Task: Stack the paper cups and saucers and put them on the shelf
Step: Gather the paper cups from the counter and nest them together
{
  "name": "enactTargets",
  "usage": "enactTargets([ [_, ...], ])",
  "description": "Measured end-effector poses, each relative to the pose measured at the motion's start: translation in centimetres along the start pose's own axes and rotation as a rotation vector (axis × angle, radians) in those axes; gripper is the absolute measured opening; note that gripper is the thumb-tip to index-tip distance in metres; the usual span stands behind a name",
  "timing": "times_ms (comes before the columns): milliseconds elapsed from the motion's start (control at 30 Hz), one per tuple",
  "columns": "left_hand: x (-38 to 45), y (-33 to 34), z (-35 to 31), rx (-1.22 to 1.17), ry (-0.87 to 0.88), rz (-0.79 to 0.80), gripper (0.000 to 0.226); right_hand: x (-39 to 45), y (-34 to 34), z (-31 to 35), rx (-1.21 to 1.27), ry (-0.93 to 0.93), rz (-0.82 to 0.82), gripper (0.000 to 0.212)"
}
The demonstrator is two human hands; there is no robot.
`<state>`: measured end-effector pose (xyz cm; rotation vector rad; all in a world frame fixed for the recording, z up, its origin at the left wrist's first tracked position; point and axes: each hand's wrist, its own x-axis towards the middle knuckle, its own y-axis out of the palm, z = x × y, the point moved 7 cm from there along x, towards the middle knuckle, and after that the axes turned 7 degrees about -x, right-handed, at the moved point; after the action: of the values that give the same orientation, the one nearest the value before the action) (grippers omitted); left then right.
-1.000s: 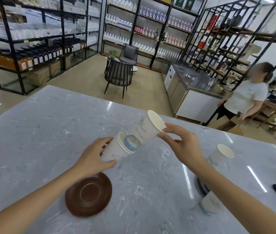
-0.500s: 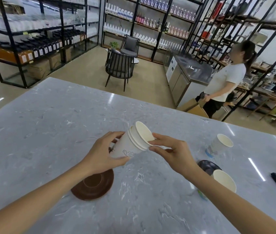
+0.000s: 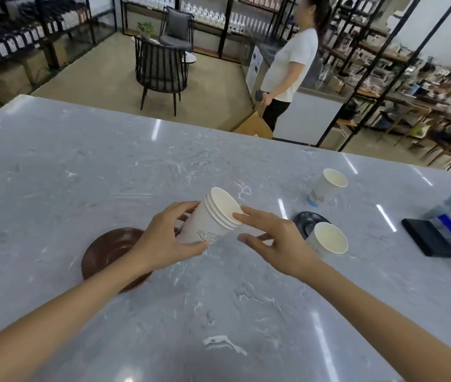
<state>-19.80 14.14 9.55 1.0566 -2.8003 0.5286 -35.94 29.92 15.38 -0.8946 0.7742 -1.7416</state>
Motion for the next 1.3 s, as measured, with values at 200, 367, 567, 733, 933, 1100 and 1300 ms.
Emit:
enactTargets([
  [200, -0.2, 5.7, 0.3, -0.001, -0.021, 0.031, 0.076, -5.1, -5.0, -4.6, -0.157, 0.062, -0.044, 0.037],
  [367, -0.6, 10.5, 0.5, -0.033, -0.043, 0.011, 0.074, -9.3, -10.6, -10.9, -0.247, 0.130, -0.102, 0.018],
  [567, -0.7, 15.0, 0.6, -0.045, -0.079, -0.005, 0.075, -12.6, -13.4, -17.7, -0.400, 0.167, -0.002, 0.020],
  [733, -1.0, 17.3, 0.3, -0.011, -0.097, -0.039, 0.072, -12.7, -13.3, -21.1, -0.427, 0.151, 0.048, 0.028],
  [933, -1.6, 19.2, 0.1, 0.018, -0.114, -0.081, 0.069, -12.1, -12.4, -23.4, -0.390, 0.103, 0.043, 0.028],
  [1100, -2.0, 20.4, 0.4, 0.029, -0.137, -0.121, 0.071, -11.7, -12.0, -24.1, -0.352, 0.062, 0.038, 0.019],
  [1300, -2.2, 21.2, 0.2, 0.063, -0.142, -0.145, 0.072, -11.5, -12.5, -24.6, -0.292, 0.062, 0.029, 0.019],
])
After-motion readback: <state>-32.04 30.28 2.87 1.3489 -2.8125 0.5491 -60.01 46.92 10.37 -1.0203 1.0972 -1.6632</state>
